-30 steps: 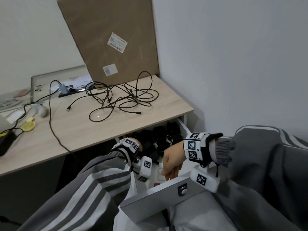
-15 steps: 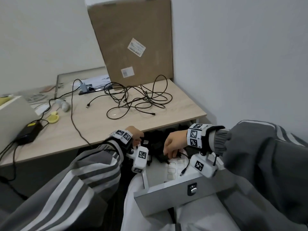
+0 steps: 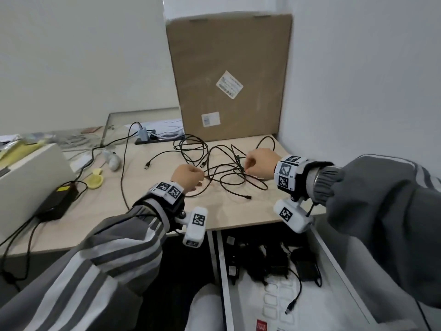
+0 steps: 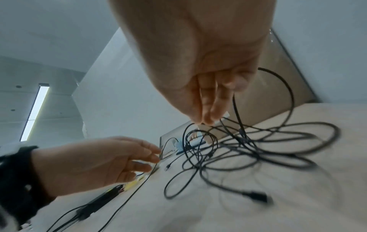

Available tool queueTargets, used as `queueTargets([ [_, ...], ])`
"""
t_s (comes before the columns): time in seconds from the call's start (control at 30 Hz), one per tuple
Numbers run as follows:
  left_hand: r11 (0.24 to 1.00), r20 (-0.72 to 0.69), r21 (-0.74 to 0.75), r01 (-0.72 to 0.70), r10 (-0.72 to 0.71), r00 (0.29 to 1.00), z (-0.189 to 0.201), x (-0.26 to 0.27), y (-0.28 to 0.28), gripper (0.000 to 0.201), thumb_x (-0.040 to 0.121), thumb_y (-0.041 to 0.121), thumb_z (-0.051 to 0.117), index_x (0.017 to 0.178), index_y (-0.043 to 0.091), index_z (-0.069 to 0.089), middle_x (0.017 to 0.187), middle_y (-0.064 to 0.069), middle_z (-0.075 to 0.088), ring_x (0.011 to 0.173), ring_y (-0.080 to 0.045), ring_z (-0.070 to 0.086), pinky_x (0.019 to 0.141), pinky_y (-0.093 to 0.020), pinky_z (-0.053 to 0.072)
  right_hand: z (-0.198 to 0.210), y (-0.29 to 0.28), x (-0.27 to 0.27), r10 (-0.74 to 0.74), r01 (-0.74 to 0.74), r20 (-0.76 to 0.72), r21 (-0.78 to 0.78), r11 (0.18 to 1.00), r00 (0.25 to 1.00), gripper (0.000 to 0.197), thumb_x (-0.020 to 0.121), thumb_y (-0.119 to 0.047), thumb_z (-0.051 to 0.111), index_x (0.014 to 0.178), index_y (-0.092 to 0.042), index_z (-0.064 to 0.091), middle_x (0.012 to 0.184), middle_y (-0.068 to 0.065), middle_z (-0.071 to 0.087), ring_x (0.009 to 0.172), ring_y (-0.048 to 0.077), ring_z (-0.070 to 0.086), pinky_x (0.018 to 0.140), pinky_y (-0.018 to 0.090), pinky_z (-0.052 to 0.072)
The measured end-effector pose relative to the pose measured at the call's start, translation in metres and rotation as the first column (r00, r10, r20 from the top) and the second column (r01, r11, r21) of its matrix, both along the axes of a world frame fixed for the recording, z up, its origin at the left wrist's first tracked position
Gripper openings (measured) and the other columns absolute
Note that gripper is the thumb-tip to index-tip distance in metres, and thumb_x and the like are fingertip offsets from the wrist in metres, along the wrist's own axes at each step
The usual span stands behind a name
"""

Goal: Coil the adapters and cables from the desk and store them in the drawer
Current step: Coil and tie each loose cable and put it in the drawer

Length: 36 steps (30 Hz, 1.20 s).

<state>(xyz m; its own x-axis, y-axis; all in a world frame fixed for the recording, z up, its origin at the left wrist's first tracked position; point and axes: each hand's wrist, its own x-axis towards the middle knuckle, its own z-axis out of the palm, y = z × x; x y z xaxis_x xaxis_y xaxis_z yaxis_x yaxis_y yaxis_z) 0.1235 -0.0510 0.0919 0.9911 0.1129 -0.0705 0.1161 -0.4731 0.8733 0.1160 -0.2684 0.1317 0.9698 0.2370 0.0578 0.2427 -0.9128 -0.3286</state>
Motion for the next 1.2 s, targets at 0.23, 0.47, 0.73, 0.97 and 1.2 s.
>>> queueTargets([
  [0.23, 0.987, -0.167, -0.086, 0.139, -0.152, 0.974, -0.012, 0.043, -0.019, 0.077, 0.082, 0.016, 0.073, 0.143, 0.013, 0.028, 0.121, -0.007, 0.05, 0.088, -0.02, 0.063, 0.065, -0.028, 0.051, -0.01, -0.017, 0.071, -0.289, 0.274, -0.082, -0.161, 0.948, 0.954, 0.05, 0.077, -0.022, 0.074, 0.117, -0.007, 0.047, 0.115, 0.012, 0.053, 0.095, 0.029, 0.057, 0.07, 0.031, 0.042],
  [0.47, 0.978, -0.213, -0.018, 0.21, -0.208, 0.955, -0.032, 0.086, -0.046, 0.04, 0.083, 0.021, 0.074, 0.113, 0.013, 0.049, 0.094, -0.01, 0.062, 0.072, -0.015, 0.062, 0.077, -0.033, 0.059, -0.035, -0.037, 0.102, -0.249, 0.289, -0.171, 0.272, 0.918, 0.953, 0.042, 0.082, -0.027, 0.069, 0.109, -0.016, 0.039, 0.103, 0.007, 0.056, 0.073, 0.025, 0.069, 0.06, 0.036, 0.055],
  [0.73, 0.997, -0.086, -0.07, 0.027, -0.033, 0.996, -0.019, 0.119, -0.012, 0.03, 0.099, 0.017, 0.048, 0.074, 0.007, 0.06, 0.061, -0.004, 0.05, 0.041, -0.011, 0.053, 0.049, -0.021, 0.05, -0.017, -0.038, 0.113, -0.189, 0.17, -0.167, -0.12, 0.978, 0.968, 0.024, 0.09, -0.029, 0.061, 0.085, -0.006, 0.066, 0.09, 0.011, 0.073, 0.075, 0.024, 0.068, 0.072, 0.03, 0.052],
  [0.97, 0.98, 0.077, 0.043, -0.196, 0.192, 0.978, 0.001, 0.132, 0.062, 0.027, 0.098, 0.016, 0.05, 0.097, -0.002, 0.07, 0.049, -0.003, 0.053, 0.039, -0.012, 0.049, 0.049, -0.021, 0.041, -0.002, -0.086, 0.109, -0.367, 0.376, -0.125, 0.058, 0.925, 0.922, 0.034, 0.09, -0.036, 0.059, 0.072, -0.009, 0.07, 0.068, 0.001, 0.072, 0.063, 0.014, 0.066, 0.071, 0.027, 0.054],
  [1.2, 0.969, 0.074, 0.172, -0.177, 0.167, 0.983, 0.0, 0.132, 0.079, 0.027, 0.096, 0.017, 0.053, 0.096, -0.003, 0.072, 0.059, -0.009, 0.055, 0.054, -0.02, 0.05, 0.071, -0.032, 0.051, 0.019, -0.084, 0.098, -0.393, 0.381, 0.024, 0.197, 0.904, 0.919, 0.033, 0.09, -0.038, 0.059, 0.065, -0.016, 0.063, 0.062, -0.003, 0.066, 0.059, 0.011, 0.059, 0.06, 0.024, 0.046],
])
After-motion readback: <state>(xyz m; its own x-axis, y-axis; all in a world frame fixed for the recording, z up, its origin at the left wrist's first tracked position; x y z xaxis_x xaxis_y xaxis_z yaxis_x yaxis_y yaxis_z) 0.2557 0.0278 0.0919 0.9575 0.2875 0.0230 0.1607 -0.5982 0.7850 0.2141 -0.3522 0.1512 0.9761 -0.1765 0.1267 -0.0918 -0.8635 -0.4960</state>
